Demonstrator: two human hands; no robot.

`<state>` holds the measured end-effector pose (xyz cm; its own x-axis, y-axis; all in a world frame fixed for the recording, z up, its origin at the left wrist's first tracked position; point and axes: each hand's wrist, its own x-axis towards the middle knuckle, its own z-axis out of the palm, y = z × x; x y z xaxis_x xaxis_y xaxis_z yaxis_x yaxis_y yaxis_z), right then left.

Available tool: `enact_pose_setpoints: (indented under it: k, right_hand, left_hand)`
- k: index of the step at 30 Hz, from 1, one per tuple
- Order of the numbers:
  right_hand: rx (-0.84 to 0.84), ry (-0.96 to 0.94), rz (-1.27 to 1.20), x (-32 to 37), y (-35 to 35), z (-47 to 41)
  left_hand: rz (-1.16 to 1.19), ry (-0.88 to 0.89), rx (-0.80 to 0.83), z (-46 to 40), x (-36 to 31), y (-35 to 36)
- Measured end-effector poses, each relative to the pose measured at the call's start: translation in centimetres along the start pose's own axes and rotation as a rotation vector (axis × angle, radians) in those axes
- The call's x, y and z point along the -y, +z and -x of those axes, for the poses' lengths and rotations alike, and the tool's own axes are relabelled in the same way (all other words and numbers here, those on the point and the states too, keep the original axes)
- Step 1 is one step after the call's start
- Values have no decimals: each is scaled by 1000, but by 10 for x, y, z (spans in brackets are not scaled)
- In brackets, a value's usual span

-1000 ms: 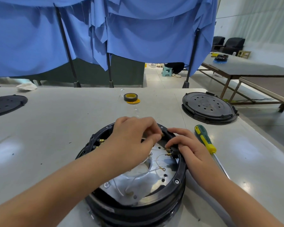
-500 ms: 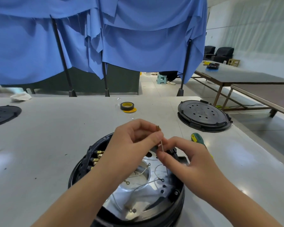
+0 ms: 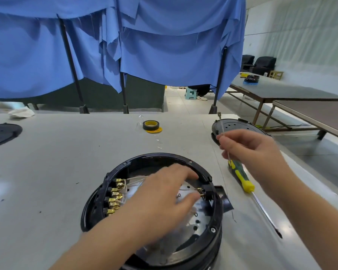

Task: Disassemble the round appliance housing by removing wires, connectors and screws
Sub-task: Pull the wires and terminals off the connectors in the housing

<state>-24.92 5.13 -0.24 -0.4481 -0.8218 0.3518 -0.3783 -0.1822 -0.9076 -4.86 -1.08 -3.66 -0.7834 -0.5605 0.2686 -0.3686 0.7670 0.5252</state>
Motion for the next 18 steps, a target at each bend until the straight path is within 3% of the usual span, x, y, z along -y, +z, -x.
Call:
enact_pose_setpoints:
  k: [9, 18]
  right_hand:
    - [252, 145, 757, -89, 29, -88]
    - [184, 157, 803, -109, 41, -101]
  left_hand:
    - [-156, 104, 65, 0, 0, 8]
    - [-151, 124, 69, -1, 1, 8]
